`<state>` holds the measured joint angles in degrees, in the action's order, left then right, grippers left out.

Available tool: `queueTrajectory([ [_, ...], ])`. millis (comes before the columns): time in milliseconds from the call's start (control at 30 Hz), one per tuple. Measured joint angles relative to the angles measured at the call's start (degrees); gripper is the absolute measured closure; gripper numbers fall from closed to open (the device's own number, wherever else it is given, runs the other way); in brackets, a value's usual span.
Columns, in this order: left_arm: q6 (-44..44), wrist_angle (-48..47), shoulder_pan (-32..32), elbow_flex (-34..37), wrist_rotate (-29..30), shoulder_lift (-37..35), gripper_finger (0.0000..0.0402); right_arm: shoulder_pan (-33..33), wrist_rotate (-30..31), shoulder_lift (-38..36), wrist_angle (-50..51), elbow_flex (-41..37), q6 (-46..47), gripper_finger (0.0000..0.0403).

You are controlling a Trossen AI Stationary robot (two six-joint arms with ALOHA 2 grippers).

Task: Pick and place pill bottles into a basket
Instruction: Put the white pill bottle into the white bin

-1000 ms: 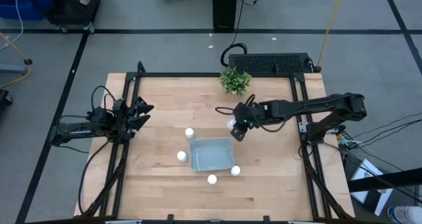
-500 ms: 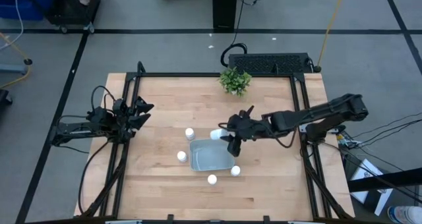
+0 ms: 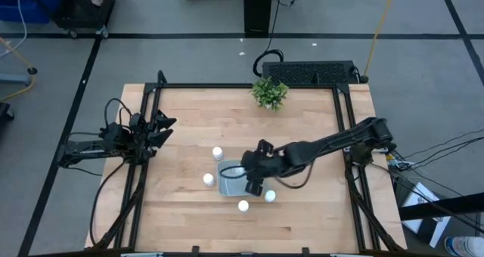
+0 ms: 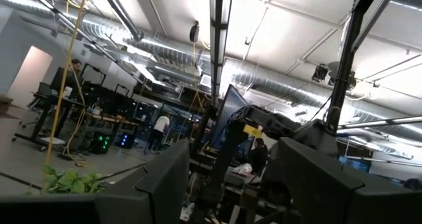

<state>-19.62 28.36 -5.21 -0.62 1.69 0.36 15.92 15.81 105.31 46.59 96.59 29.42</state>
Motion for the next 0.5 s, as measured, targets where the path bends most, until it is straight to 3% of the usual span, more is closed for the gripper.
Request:
queueTrajectory([
  [200,-0.34,-0.09,-0.02,0.0,-0.03,0.02,0.0162,-2.84,-5.3,5.7,9.28,7.19,2.1,0.0247],
  [500,-1.05,-0.3,-0.01,0.0,-0.09,0.01,0.0163,-7.11,-8.7,6.96,11.83,4.2,3.39,0.0244],
])
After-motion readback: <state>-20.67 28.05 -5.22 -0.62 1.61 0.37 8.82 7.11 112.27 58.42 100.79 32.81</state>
